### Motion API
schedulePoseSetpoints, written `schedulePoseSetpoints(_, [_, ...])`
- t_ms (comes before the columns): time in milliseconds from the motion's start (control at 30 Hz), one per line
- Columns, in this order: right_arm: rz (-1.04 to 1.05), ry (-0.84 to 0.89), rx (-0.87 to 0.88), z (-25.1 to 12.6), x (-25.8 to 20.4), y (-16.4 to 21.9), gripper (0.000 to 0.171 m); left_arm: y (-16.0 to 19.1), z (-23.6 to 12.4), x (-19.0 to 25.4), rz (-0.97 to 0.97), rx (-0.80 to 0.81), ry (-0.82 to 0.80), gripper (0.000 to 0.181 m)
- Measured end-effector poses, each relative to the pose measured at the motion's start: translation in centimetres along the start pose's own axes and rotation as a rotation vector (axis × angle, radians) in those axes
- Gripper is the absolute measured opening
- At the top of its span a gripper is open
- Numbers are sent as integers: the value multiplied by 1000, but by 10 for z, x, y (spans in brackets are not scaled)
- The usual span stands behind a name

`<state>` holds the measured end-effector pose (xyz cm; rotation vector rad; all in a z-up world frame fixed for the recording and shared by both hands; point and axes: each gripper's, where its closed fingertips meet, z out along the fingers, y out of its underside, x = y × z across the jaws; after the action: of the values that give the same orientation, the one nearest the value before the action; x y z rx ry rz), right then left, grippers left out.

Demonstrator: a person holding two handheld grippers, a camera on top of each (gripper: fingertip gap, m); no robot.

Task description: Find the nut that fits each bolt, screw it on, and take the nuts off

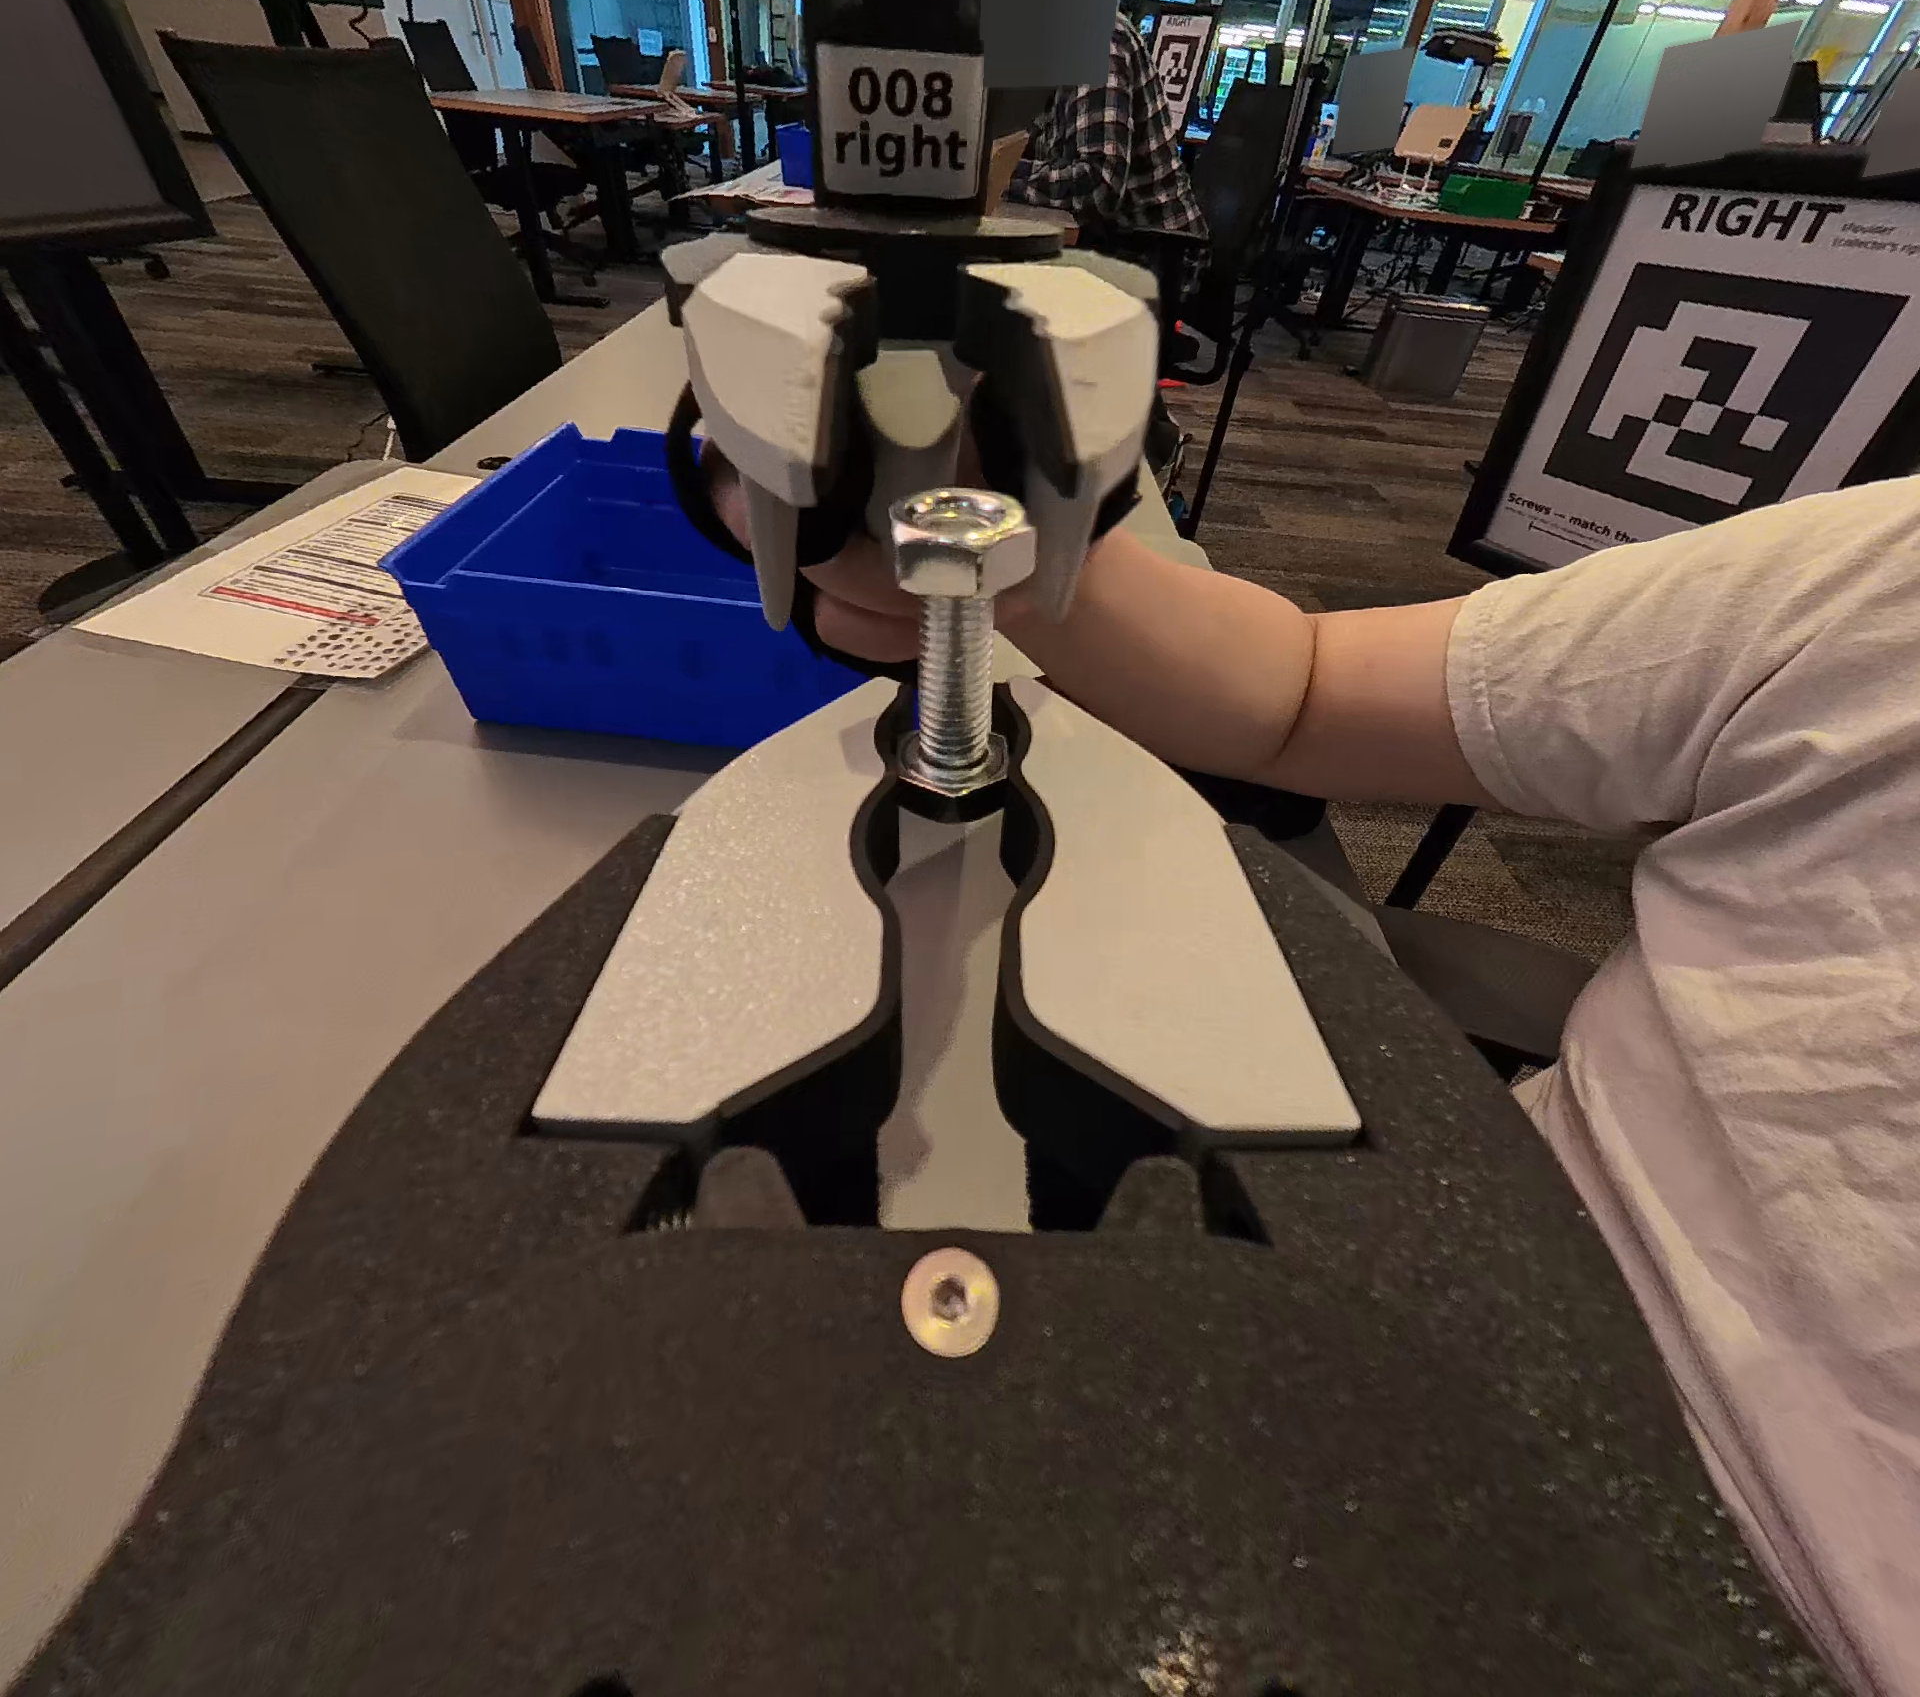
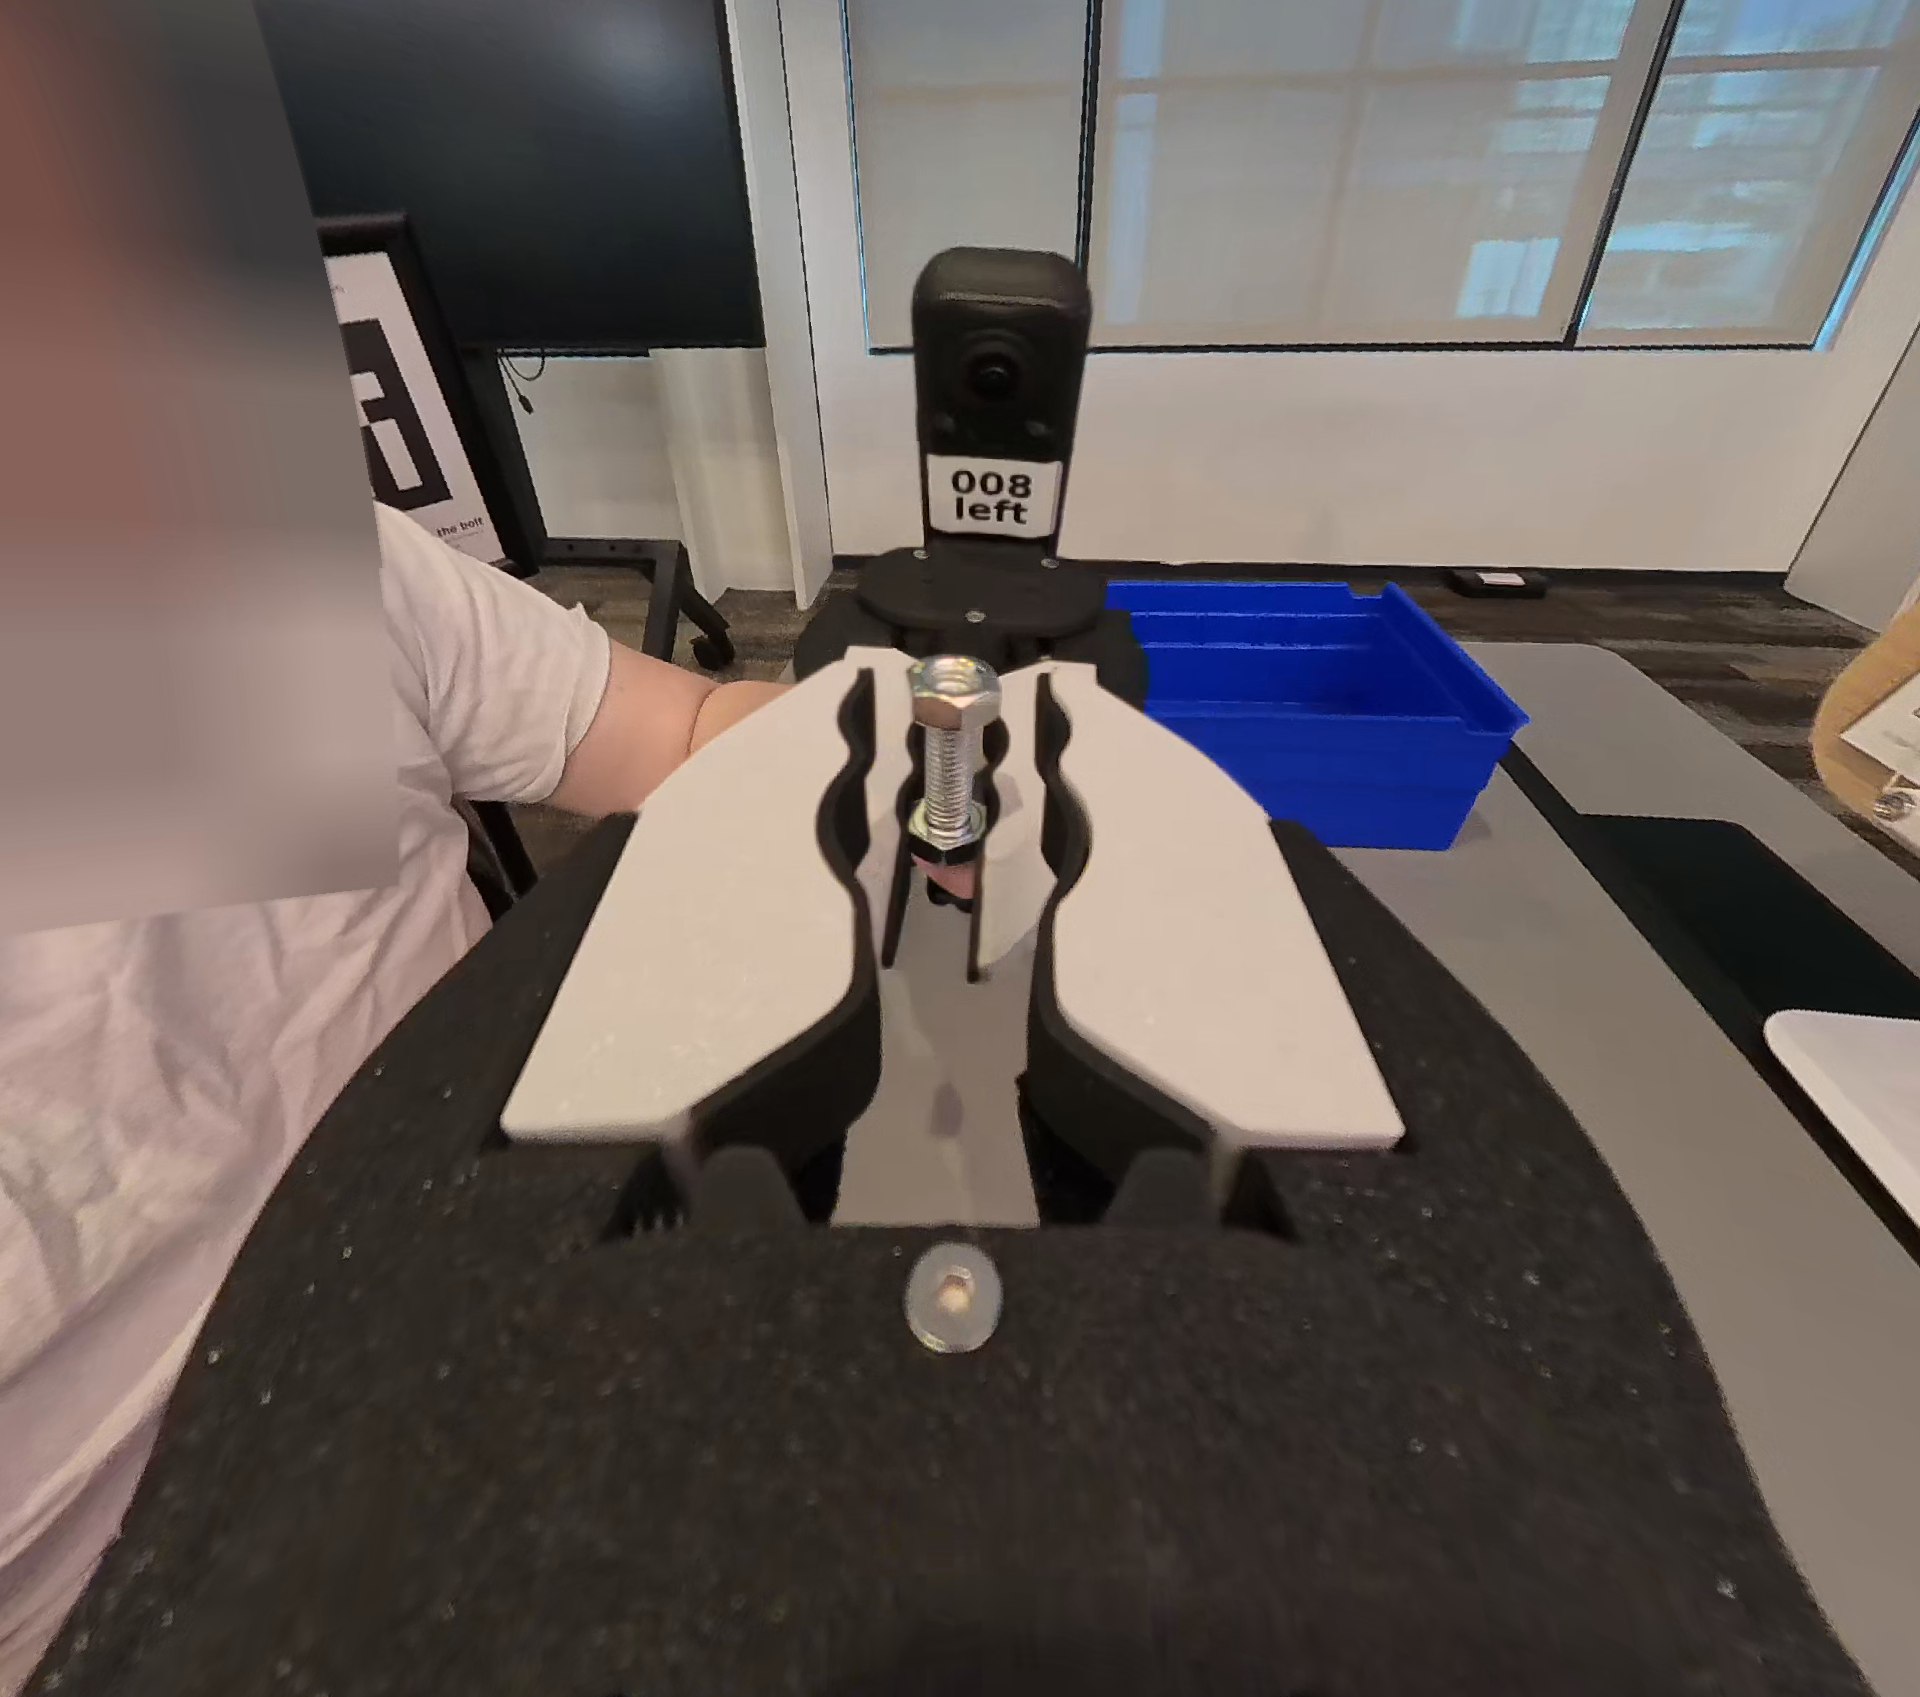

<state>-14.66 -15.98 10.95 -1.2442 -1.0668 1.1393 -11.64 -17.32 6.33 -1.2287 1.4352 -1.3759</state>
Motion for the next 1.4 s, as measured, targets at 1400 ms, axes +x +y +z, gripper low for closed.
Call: schedulePoseSetpoints(1400, [-86, 2, 168, -2, -16, -29, 46, -21, -9, 28, -208, 154, 297, 14])
